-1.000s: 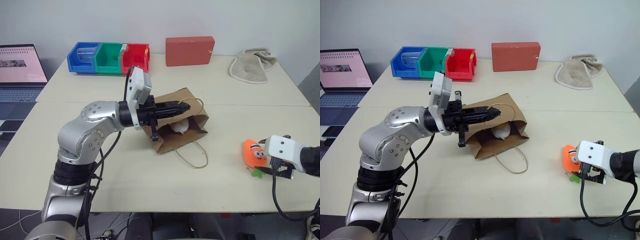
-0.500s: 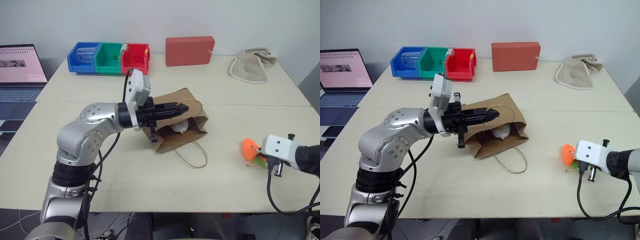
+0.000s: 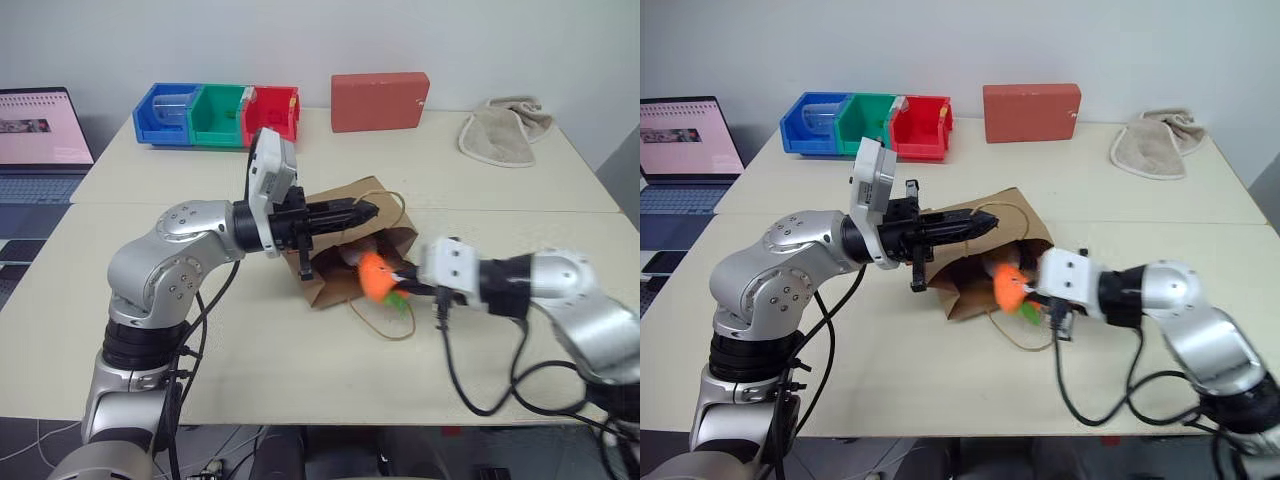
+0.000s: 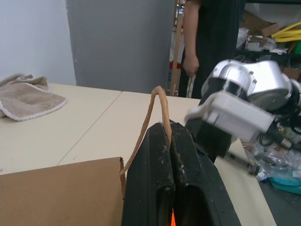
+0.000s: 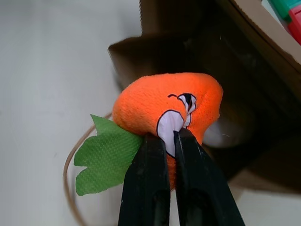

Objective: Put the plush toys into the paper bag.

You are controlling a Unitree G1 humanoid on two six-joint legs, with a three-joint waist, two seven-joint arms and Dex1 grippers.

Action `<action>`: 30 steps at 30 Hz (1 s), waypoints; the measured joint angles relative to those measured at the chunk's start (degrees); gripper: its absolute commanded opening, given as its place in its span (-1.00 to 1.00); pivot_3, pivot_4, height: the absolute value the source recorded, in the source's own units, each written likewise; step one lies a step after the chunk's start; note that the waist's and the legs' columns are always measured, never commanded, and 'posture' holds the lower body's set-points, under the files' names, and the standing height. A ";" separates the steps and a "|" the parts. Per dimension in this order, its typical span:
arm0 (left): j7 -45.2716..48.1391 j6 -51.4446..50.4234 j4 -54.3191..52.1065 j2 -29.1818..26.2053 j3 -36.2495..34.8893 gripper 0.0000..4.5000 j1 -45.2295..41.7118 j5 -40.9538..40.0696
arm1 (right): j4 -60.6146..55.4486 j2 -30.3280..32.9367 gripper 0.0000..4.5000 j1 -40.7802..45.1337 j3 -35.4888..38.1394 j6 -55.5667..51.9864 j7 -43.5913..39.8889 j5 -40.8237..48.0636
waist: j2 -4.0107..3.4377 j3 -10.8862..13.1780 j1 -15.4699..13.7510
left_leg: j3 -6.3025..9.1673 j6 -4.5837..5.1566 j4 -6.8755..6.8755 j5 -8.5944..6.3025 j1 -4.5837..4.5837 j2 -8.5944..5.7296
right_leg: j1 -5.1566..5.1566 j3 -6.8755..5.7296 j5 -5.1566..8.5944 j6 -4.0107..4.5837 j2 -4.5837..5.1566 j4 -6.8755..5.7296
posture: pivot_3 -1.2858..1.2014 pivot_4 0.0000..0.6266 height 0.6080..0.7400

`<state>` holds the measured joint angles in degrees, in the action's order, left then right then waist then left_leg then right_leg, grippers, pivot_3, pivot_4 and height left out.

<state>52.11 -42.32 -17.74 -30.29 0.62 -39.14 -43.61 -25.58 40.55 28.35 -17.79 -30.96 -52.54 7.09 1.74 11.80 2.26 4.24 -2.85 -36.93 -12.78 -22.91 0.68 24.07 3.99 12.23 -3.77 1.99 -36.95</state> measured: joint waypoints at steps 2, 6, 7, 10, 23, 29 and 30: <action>-0.19 0.00 -0.03 0.06 -0.01 -1.00 -0.06 -0.16 | 4.32 -2.93 -0.98 0.65 -3.19 1.91 1.90 -3.10 | 0.00 0.00 -0.04 | 0.03 0.00 0.03 0.00 -0.01 0.00 | 0.00 -0.04 -0.03 -0.04 0.00 0.00 | 0.03 -0.52 1.00; -0.28 -0.01 -0.03 -0.02 -0.03 -1.00 -0.07 -0.25 | 9.13 -9.26 -0.98 3.24 -5.11 3.14 5.32 -5.87 | -0.01 0.00 -0.20 | 0.07 0.00 0.04 0.00 -0.04 0.00 | 0.03 -0.06 -0.05 -0.09 0.00 0.00 | 0.03 -0.52 1.00; -0.31 -0.02 -0.04 0.01 -0.02 -1.00 -0.09 -0.29 | 9.98 -10.59 -0.98 4.36 -5.21 3.33 6.16 -6.32 | -0.01 0.00 -0.23 | 0.07 0.00 0.05 0.00 -0.04 0.00 | 0.03 -0.06 -0.06 -0.09 0.00 -0.01 | 0.03 -0.52 1.00; -0.42 -0.20 -0.07 0.22 0.04 -1.00 -0.12 -0.49 | 12.91 -13.48 -0.98 6.82 -6.01 4.80 8.84 -9.26 | -0.01 0.00 -0.21 | 0.08 0.00 0.04 0.00 -0.02 0.00 | 0.01 -0.07 -0.06 -0.10 0.00 -0.02 | 0.03 -0.52 1.00; -0.79 -1.10 -0.08 0.35 0.05 -1.00 -0.23 -1.06 | 16.90 -19.72 0.20 7.09 -5.86 6.36 15.07 -13.10 | -0.01 0.00 -0.25 | 0.12 0.00 0.06 0.00 -0.02 0.01 | 0.01 -0.10 -0.06 -0.09 0.00 -0.02 | 0.03 -0.52 1.00; -1.30 -1.08 -0.08 0.32 0.09 -1.00 -0.22 -1.05 | 13.38 -17.42 0.99 6.14 -5.11 4.26 13.47 -12.44 | -0.01 0.00 -0.23 | 0.12 0.00 0.07 0.00 -0.03 0.01 | 0.02 -0.11 -0.05 -0.08 0.00 -0.03 | 0.03 -0.52 1.00; -1.37 -1.06 -0.08 0.32 0.10 -1.00 -0.22 -1.03 | 11.99 -16.80 0.99 6.02 -4.39 3.17 12.82 -11.93 | -0.01 0.00 -0.24 | 0.12 0.00 0.07 0.00 -0.03 0.01 | 0.02 -0.11 -0.05 -0.08 0.00 -0.02 | 0.03 -0.52 1.00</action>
<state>50.75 -43.38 -17.82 -29.97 0.72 -39.36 -44.64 -13.59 23.75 34.37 -22.19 -27.79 -39.72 -4.84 1.73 11.80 2.02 4.36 -2.85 -36.86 -12.79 -22.94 0.69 24.09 3.88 12.17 -3.85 1.98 -36.98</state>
